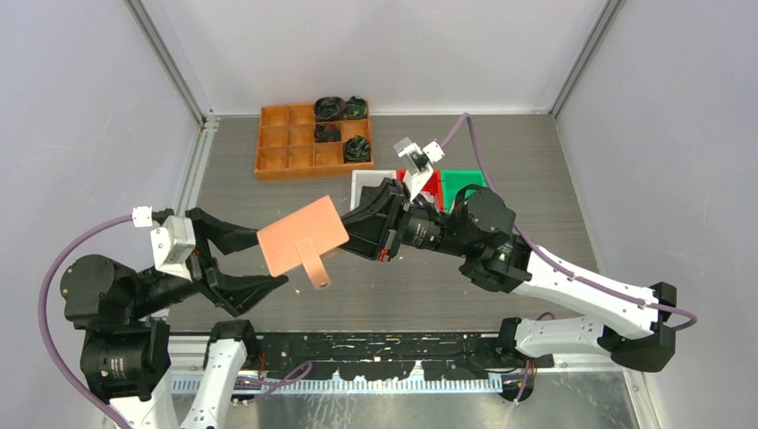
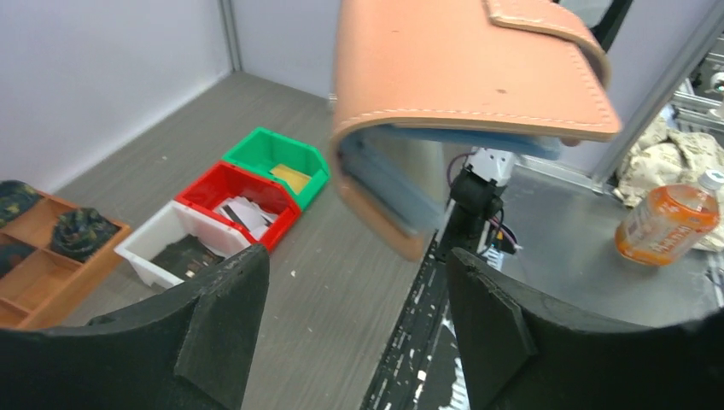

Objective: Take the credit cards out of the card holder
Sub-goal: Open the card holder at the center of the board.

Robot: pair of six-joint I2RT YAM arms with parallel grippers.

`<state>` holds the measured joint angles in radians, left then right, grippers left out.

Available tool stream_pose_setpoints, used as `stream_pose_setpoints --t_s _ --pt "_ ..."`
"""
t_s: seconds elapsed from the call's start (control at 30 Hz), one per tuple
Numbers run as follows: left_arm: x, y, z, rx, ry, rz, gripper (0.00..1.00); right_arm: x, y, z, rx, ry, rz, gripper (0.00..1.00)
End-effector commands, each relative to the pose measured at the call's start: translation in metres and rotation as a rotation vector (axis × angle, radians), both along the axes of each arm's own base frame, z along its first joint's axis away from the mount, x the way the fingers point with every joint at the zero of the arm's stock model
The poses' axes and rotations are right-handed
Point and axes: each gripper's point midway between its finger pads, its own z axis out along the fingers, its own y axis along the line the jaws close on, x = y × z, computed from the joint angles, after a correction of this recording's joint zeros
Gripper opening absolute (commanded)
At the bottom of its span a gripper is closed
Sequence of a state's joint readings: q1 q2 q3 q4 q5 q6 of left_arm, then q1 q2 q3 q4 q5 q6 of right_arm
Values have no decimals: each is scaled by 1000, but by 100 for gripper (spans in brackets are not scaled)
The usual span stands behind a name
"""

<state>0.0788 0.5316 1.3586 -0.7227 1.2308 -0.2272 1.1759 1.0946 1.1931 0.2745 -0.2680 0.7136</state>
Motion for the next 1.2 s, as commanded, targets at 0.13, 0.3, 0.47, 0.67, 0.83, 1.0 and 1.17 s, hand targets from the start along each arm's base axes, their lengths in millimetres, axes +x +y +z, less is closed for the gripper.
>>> stream_pose_setpoints --t_s 0.13,0.3,0.47,0.67,0.83,1.0,1.17 --pt "15 8 41 -85 -134 125 70 -14 -2 24 11 -27 80 1" --pt "0 -1 44 -99 -108 32 71 -13 5 19 -17 -21 86 1" --pt "-21 -8 28 -20 -119 -114 69 -9 8 16 -33 -18 73 1" --pt "-39 -10 12 63 -156 -209 67 -5 -2 22 -32 -30 22 1" --pt "-46 -10 11 72 -166 -236 69 -5 -12 27 -42 -54 -7 1" --pt "-28 -5 14 79 -247 -98 73 -6 -15 28 -48 -59 -9 1" --pt "1 9 37 27 -402 127 68 -8 -3 23 -63 -41 35 1"
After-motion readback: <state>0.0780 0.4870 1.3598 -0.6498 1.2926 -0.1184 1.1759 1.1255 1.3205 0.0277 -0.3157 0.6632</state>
